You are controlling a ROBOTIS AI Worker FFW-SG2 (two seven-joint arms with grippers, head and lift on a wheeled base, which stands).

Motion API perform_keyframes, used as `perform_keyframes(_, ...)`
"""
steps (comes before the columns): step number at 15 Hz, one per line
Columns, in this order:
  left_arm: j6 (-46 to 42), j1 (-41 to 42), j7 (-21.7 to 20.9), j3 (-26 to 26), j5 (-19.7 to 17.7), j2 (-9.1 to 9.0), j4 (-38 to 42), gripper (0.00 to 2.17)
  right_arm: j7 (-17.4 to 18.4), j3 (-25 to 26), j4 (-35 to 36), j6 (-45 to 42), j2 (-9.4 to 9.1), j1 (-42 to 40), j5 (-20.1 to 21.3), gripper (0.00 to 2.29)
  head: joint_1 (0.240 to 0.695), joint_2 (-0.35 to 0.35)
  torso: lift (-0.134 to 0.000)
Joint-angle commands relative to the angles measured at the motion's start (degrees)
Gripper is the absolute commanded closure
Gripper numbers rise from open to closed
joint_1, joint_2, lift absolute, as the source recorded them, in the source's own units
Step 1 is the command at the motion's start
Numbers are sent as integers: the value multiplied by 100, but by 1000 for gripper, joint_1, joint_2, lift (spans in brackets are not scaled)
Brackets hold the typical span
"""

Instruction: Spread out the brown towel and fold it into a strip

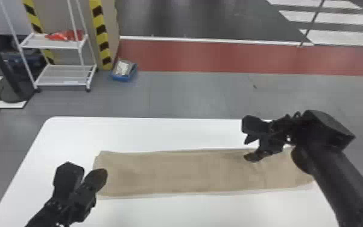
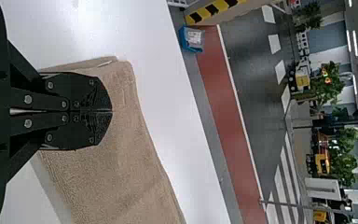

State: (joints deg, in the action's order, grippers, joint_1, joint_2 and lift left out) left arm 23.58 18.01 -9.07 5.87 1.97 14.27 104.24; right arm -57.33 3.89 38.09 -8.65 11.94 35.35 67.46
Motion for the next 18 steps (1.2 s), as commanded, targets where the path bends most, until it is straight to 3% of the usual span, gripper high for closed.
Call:
perform_keyframes(1,-24,18,2,10,14,5,0,1217,64,7,-276,0,36,121,39,593,695,-86,0)
perform_keyframes(6,-94,36,2,10,23,32,-17,1217,248,-2,-716,0,115,253,57,596,695,-101,0)
perform_keyframes(13,-164,9,20,54,67,32,-53,1217,178,7,-786,18,150,262,-75,971,695,-114,0)
perform_keyframes(15,-164,1,28,72,93,32,-53,1217,143,7,-777,18,142,297,-101,1241,695,-113,0)
perform_keyframes(18,-147,-26,28,72,93,32,-53,1217,11,33,-707,70,142,297,-145,1305,695,-111,0)
